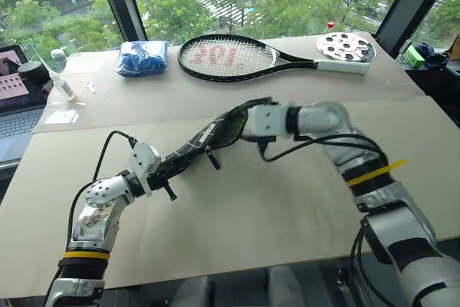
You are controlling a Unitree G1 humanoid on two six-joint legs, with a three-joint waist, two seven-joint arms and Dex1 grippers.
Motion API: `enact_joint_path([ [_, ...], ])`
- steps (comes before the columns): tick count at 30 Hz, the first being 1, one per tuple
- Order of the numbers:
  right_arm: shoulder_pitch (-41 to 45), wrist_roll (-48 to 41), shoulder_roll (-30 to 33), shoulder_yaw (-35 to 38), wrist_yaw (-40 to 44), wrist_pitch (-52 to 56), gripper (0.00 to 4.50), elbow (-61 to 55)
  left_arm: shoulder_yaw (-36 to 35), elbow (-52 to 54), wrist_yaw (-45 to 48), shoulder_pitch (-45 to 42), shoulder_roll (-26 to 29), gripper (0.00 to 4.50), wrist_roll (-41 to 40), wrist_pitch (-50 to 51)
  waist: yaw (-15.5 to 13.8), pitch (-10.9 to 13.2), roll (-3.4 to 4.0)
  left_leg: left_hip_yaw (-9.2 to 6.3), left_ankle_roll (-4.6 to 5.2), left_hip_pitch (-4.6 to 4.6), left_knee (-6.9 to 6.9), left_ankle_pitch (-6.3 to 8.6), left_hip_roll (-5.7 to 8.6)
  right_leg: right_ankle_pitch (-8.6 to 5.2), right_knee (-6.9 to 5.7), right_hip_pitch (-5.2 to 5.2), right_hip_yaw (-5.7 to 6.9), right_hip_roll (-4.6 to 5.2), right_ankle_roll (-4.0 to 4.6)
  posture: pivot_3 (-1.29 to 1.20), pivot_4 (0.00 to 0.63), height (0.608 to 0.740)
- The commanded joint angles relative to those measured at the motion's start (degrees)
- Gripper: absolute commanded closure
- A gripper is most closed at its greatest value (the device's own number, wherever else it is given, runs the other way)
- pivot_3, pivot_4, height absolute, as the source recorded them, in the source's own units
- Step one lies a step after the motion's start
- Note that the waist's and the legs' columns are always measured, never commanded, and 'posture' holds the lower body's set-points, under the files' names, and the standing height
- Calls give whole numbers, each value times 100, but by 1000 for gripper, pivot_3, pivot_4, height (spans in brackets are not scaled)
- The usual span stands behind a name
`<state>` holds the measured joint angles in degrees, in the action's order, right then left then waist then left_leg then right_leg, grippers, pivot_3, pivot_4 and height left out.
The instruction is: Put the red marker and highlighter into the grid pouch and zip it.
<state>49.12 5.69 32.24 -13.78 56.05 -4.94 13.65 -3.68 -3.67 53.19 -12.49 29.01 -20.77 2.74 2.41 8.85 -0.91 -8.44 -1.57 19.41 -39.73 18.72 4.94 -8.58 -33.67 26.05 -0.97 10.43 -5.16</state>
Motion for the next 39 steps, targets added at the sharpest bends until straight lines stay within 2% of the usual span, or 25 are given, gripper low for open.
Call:
enact_joint_path([
  [1, -741, -1331, 313, 650, 609, 1510, 874, -1279, -154, 157, -40, -58, -16, 4500, -191, 72, -13, 0, 0, -1, 1, 1, 1, 0, 0, 0, 3, -1, 1, 0, 0, 0, 150, 740],
  [3, -1349, -1863, 442, 871, 643, 2433, 874, -1851, -150, 148, -35, -61, -12, 4500, -190, 82, -22, 0, 0, -1, 4, 5, -3, 2, 0, 0, 4, -1, 1, 1, 0, 0, 150, 740],
  [5, -1731, -2069, 536, 927, 671, 2740, 874, -2192, -151, 147, -27, -59, -6, 4500, -192, 91, -19, 0, 0, 1, 5, 7, -5, 3, 0, 1, 3, -1, 0, 1, -1, 0, 150, 740],
  [9, -2573, -2340, 108, 700, 139, 3523, 874, -2687, -154, 109, -27, -115, -11, 4500, -191, 97, -15, 0, 0, 5, 5, 1, -5, 3, -2, 2, -2, -1, -2, 0, 1, 0, 150, 740],
  [13, -2610, -2300, -662, 422, -534, 4006, 874, -2661, -121, 112, -56, -145, -49, 4500, -172, 97, -10, 0, 0, 9, 5, -1, -10, 3, -1, 5, -6, 0, -6, 1, 4, 0, 150, 740],
  [20, -1904, -1827, -2168, -264, -1625, 4019, 874, -1621, -67, 231, -89, -90, -107, 4500, -164, 125, -6, 0, 0, 6, 2, -4, -12, 1, 0, 7, -10, 1, -5, 0, 3, 0, 150, 740],
  [27, -1533, -1745, -2640, -474, -1694, 3873, 874, -1179, -62, 271, -121, -40, -116, 4500, -137, 116, 3, 0, 0, 0, 1, -4, -11, 1, 1, 7, -11, 4, -3, 1, 3, 0, 150, 740],
  [31, -1443, -1765, -2600, -424, -1635, 3778, 1855, -1111, -52, 307, -137, 1, -123, 4500, -121, 101, 14, 0, 1, -1, 1, -5, -10, 1, 1, 7, -18, 7, -3, 0, 3, 0, 150, 740],
  [38, -1467, -1831, -2289, -345, -1439, 3772, 4427, -1222, -65, 296, -153, 15, -116, 4500, -121, 94, 16, 0, 1, -1, 1, -5, -9, 1, 1, 7, -21, 10, -2, 0, 3, 0, 150, 740],
  [39, -1466, -1840, -2256, -326, -1417, 3769, 4468, -1228, -62, 291, -153, 13, -117, 4500, -118, 91, 15, 0, 0, 0, 1, -5, -9, 1, 1, 7, -22, 10, -2, 0, 3, 0, 150, 740],
])
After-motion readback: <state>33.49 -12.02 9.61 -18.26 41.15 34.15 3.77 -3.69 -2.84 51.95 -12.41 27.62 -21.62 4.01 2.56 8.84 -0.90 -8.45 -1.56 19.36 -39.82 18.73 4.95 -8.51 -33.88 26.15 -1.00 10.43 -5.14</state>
